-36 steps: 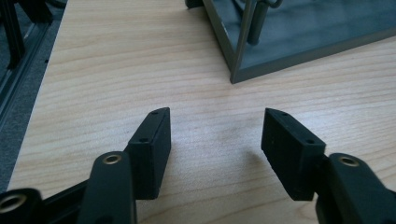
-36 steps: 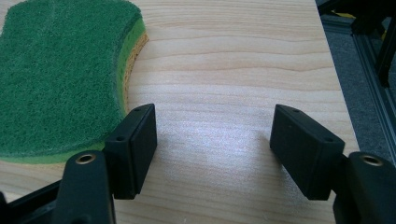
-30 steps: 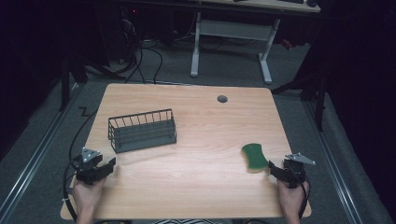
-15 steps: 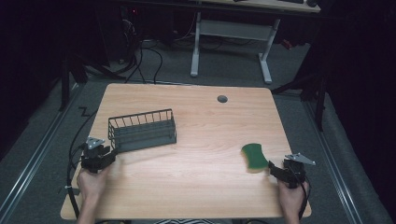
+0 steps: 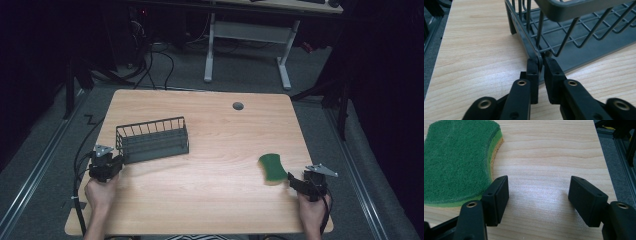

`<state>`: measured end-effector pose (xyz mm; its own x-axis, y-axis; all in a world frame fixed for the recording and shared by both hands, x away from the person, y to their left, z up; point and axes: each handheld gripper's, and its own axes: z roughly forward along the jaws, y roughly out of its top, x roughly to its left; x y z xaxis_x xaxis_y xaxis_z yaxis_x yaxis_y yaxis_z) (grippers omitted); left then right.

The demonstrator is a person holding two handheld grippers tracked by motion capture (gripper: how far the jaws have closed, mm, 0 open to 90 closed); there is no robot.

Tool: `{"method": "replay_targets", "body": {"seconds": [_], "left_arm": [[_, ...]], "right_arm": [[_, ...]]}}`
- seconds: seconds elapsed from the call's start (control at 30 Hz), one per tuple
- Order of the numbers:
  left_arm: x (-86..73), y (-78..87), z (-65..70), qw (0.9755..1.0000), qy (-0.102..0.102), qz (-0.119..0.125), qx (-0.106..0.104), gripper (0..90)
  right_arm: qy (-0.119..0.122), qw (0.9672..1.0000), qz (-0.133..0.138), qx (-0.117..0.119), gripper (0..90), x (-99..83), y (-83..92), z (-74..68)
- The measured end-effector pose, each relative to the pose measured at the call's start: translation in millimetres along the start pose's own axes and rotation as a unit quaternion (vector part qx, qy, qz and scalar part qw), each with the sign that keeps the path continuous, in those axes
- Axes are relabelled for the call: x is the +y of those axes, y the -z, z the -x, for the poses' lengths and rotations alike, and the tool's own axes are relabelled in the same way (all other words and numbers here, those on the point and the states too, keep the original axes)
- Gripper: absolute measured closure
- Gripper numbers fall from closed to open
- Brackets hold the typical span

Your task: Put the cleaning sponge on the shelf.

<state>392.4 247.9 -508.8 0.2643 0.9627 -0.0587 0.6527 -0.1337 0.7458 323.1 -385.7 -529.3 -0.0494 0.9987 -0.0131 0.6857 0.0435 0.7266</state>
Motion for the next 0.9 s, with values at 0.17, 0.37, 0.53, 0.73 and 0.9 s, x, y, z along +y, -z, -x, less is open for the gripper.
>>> {"method": "replay_targets", "body": {"seconds": [0.17,0.37,0.53,0.73,0.9], "left_arm": [[-1.3,1.1,-2.2,1.0000,0.002,0.003,-0.008,85.9],[-1.7,1.2,-3.5,0.9999,-0.006,0.004,-0.012,86.5],[-2.4,2.2,-3.4,0.9997,-0.017,0.002,-0.017,86.7],[-3.4,1.5,-2.6,0.9992,-0.029,0.008,-0.026,86.8],[-3.8,-0.2,1.8,0.9984,-0.038,0.013,-0.038,86.9]], "right_arm": [[0.003,1.0000,-0.001,-0.002,31.7,-0.3,0.2,-1.3],[0.005,1.0000,-0.001,-0.001,31.7,-0.3,0.3,-1.3],[0.001,1.0000,-0.002,-0.002,31.8,-0.3,0.3,-1.6],[0.001,1.0000,-0.002,-0.002,31.8,-0.2,0.2,-1.7],[0.000,1.0000,-0.001,-0.002,32.8,-0.2,0.3,-1.5]]}}
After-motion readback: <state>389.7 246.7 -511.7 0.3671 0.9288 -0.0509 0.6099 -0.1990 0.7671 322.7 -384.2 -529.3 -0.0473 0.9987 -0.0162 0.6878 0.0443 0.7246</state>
